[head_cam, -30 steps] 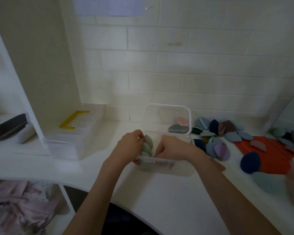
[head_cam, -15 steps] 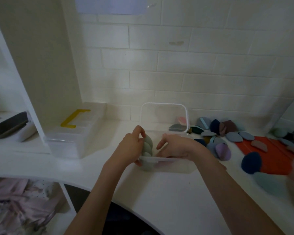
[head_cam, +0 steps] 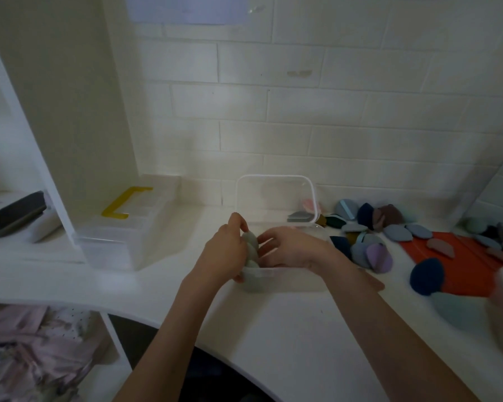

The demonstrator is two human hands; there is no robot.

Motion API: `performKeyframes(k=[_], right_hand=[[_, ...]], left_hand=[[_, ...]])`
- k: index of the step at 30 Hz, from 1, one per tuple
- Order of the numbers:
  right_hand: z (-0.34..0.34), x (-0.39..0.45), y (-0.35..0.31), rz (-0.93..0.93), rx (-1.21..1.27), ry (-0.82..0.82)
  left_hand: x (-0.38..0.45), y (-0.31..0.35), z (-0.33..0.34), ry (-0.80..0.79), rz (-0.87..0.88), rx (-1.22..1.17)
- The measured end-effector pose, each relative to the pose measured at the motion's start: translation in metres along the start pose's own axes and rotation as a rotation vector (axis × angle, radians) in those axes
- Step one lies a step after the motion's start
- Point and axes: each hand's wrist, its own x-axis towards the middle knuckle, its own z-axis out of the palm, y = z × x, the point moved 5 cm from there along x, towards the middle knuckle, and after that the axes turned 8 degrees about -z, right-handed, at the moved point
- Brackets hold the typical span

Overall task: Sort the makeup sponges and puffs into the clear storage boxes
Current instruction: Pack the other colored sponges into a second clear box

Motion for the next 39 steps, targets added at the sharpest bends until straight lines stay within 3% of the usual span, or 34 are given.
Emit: performKeyframes(k=[5,11,16,18,21,25,28,32,37,39], right_hand=[[-0.002,0.000,-0.002,-0.013,0.080,0.040],[-0.033,-0.010,0.002,-0.170,0.056,0.385],[-0.055,-0.029,0.012,-0.381,-0.133,0.664],[-0.057,-0.035,0.021,-0.389,-0.207,0.682],[-0.054,-0.044,0.029,-0.343,-0.124,0.610],[-0.054,-0.052,0.037,-0.311,0.031,0.638],[-0.054,-0.058,0.042,-0.326,0.082,0.638],[-0.066,-0.072,0.051,-0.275,0.195,0.717],[-0.099,-0.087,0.083,-0.011,-0.062,0.899],[-0.109,-0.093,0.092,0.178,-0.372,0.781]], left_hand=[[0.001,0.000,-0.002,0.022,-0.018,0.017],[0.013,-0.012,-0.014,0.140,-0.040,0.146],[0.008,0.003,-0.010,0.197,0.058,0.418],[0.005,0.021,-0.005,0.265,0.183,0.545],[0.007,0.045,0.005,0.286,0.323,0.551],[0.000,0.074,0.033,0.212,0.456,0.477],[-0.004,0.085,0.059,0.136,0.533,0.447],[-0.002,0.093,0.071,0.150,0.552,0.426],[0.005,0.116,0.085,0.135,0.573,0.417],[0.002,0.131,0.094,0.122,0.615,0.512]])
